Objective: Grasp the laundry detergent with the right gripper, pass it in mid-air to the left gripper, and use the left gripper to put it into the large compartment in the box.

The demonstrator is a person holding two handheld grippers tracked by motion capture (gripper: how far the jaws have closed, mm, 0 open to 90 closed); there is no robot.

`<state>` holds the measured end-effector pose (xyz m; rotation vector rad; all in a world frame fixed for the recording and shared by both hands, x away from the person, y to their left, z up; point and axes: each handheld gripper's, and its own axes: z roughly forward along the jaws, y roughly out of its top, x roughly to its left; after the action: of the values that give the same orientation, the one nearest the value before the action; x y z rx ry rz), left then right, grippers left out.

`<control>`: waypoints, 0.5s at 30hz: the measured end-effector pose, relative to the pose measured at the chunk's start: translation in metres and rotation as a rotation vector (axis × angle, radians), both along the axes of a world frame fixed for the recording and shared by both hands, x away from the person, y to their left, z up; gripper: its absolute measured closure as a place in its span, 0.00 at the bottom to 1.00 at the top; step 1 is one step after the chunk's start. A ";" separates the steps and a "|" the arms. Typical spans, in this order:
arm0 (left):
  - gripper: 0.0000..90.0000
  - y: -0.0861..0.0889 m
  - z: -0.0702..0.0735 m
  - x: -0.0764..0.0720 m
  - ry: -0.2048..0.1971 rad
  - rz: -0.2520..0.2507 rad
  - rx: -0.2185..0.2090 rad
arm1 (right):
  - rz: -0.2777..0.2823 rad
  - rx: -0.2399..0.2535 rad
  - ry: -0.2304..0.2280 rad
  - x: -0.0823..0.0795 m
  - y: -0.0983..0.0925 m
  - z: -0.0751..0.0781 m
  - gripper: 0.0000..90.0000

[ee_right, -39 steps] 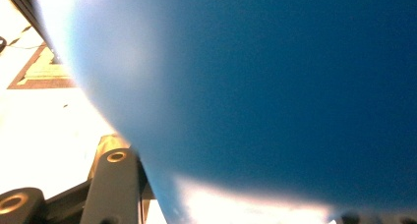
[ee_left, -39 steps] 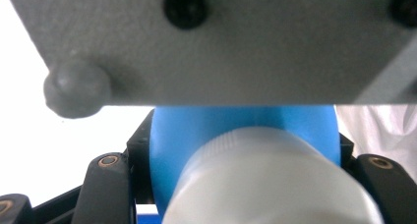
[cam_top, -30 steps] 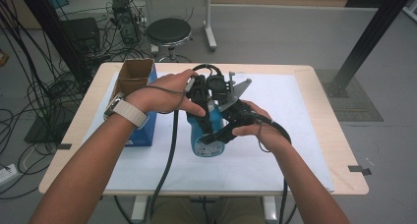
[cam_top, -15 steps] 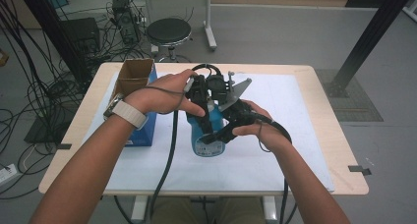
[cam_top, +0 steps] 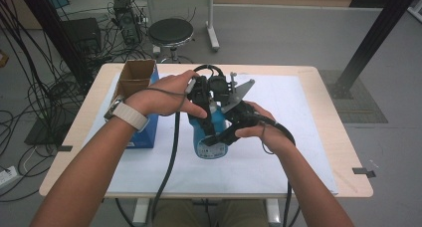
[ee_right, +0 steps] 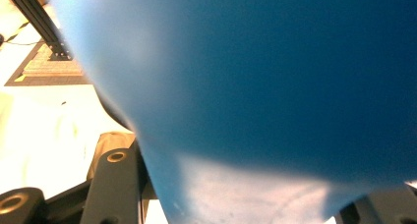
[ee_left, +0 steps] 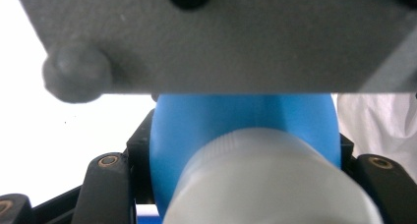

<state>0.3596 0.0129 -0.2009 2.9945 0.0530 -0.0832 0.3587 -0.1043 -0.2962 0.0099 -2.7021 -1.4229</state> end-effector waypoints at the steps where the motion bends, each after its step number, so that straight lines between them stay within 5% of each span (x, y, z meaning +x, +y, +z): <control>1: 0.43 0.000 0.000 0.000 0.000 0.000 0.000 | -0.001 -0.001 0.001 0.000 0.000 0.000 0.48; 15: 0.43 0.001 0.001 0.000 0.000 -0.001 -0.005 | 0.001 0.003 -0.009 0.000 0.000 0.001 0.48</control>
<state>0.3593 0.0139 -0.2003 2.9892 0.0506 -0.0829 0.3583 -0.1047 -0.2956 0.0184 -2.7060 -1.4304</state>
